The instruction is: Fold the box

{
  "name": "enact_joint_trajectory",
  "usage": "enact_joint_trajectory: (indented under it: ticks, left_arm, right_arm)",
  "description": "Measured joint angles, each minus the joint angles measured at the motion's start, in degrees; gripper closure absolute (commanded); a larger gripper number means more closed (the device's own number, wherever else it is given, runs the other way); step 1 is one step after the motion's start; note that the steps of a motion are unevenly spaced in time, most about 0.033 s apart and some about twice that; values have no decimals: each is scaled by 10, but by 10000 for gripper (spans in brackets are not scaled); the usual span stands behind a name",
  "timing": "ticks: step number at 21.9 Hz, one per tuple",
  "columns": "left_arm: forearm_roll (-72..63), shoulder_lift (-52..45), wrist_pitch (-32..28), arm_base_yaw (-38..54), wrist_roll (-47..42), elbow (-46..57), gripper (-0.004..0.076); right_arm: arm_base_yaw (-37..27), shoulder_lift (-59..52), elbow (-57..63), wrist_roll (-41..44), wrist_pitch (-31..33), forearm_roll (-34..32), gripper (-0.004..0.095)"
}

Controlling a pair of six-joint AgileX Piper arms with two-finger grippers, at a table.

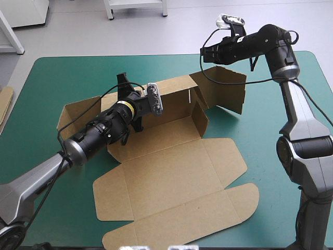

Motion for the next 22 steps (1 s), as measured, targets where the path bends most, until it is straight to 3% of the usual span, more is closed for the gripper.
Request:
enact_joint_trajectory:
  ticks: [9,22]
  left_arm:
    - [0,0,1,0,0,0,732]
    - [9,0,-8,8,-8,0,732]
  right_arm:
    - [-16,100,-66,27,8,19,921]
    - [-17,99,-70,49,40,21,921]
